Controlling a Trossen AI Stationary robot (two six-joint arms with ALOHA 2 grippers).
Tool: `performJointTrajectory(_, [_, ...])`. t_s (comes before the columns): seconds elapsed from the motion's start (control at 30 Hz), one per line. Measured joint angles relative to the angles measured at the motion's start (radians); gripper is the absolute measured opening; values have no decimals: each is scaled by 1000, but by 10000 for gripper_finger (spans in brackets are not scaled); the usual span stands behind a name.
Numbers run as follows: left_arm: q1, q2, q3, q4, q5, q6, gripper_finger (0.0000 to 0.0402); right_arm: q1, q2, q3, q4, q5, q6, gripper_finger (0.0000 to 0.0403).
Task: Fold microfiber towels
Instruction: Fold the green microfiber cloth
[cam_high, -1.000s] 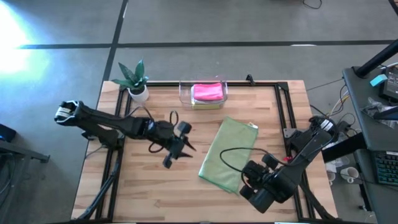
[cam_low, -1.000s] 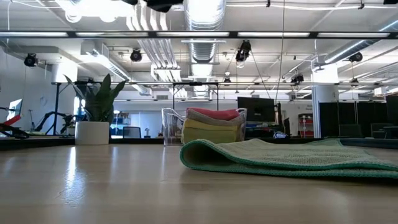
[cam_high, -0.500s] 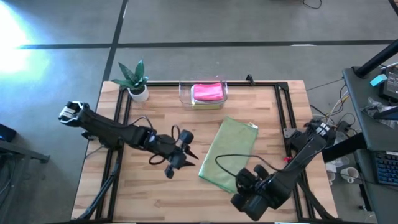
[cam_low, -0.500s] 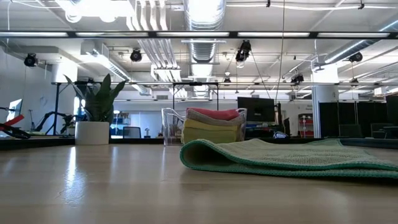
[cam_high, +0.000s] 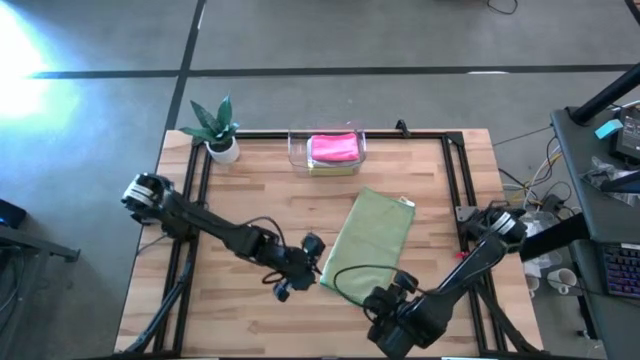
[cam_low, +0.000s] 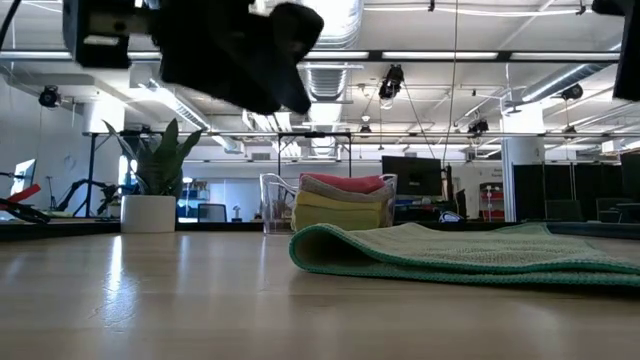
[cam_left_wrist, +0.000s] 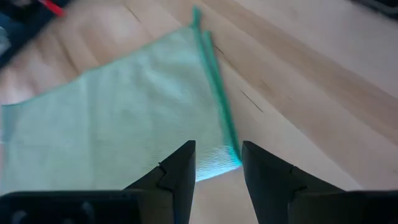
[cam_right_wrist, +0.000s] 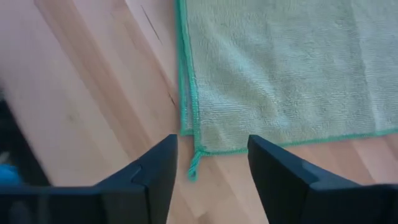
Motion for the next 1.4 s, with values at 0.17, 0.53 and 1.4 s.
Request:
performJointTrajectory(0.17, [-11,78,0,51,1,-1,116,-7,49,0,26,1,-28,194])
performJointTrajectory(0.53, [-7,188,4,129,-5,-6,116,-52,174,1,57,17,-101,194])
performJointTrajectory(1.4, [25,298,-14,235,16,-11,116,-110,191,-10,109,-49,-106,194])
